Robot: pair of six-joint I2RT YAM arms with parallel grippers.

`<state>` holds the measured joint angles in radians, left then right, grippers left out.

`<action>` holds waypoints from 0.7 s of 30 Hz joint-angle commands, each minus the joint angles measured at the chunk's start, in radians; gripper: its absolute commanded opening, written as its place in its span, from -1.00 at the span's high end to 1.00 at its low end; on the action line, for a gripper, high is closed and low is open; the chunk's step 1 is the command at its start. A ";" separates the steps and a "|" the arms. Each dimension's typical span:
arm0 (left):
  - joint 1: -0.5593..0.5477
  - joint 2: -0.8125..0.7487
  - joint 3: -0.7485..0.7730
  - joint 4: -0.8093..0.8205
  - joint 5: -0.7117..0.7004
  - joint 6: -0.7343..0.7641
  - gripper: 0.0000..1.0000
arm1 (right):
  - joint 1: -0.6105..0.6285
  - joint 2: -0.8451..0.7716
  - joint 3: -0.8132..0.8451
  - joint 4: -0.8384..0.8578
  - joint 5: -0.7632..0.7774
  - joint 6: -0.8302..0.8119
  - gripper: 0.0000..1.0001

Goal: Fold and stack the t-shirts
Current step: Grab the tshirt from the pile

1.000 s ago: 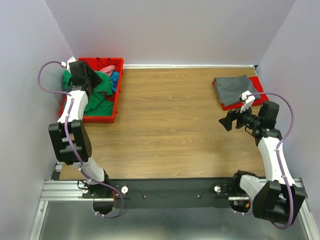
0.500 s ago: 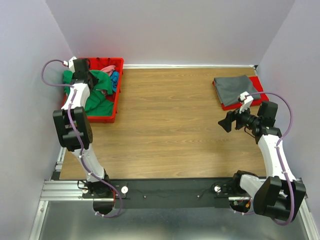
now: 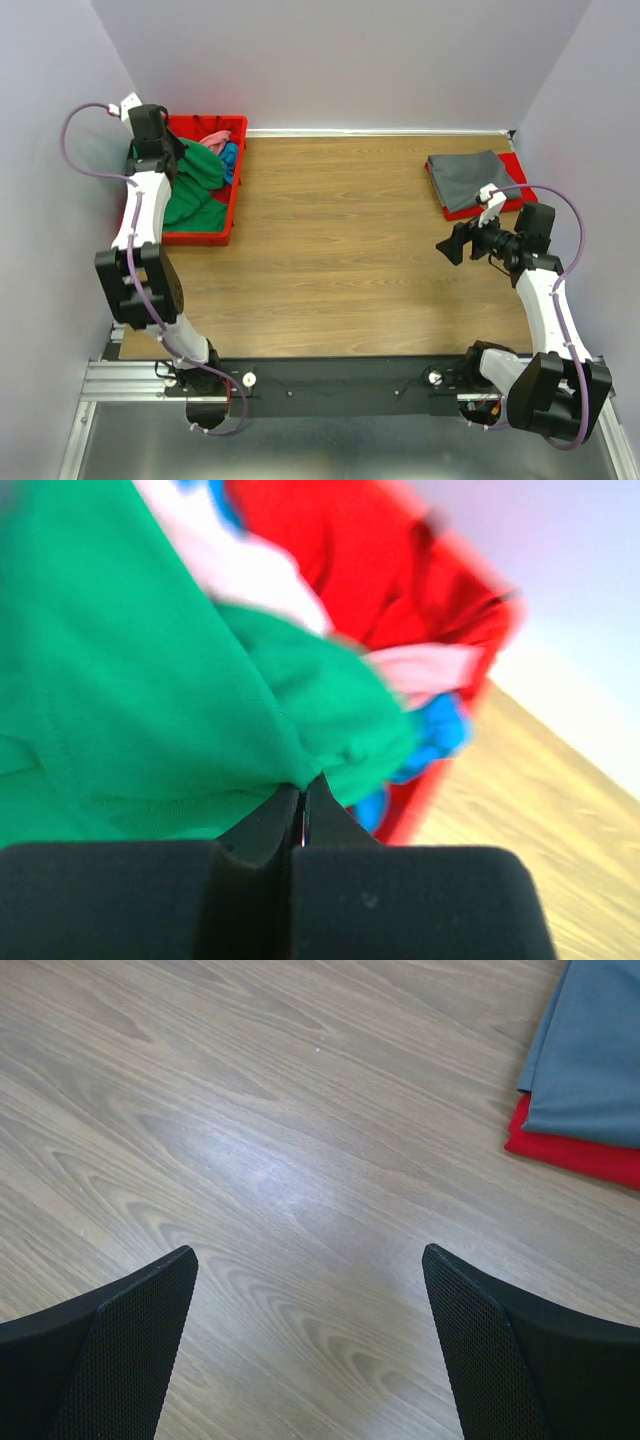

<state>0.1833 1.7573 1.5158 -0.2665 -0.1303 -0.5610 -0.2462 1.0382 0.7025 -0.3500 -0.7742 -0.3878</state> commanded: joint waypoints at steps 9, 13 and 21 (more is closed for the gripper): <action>-0.024 -0.366 0.017 0.130 0.270 0.029 1.00 | -0.007 -0.010 0.034 -0.023 -0.036 -0.014 -1.00; -0.053 -0.423 0.102 0.128 0.316 0.023 1.00 | -0.007 -0.015 0.032 -0.024 -0.036 -0.014 -1.00; -0.149 -0.484 0.313 0.188 0.359 -0.022 1.00 | -0.005 -0.017 0.032 -0.026 -0.037 -0.014 -1.00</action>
<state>0.0731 1.3434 1.7393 -0.1814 0.1684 -0.5514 -0.2462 1.0378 0.7025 -0.3515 -0.7834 -0.3935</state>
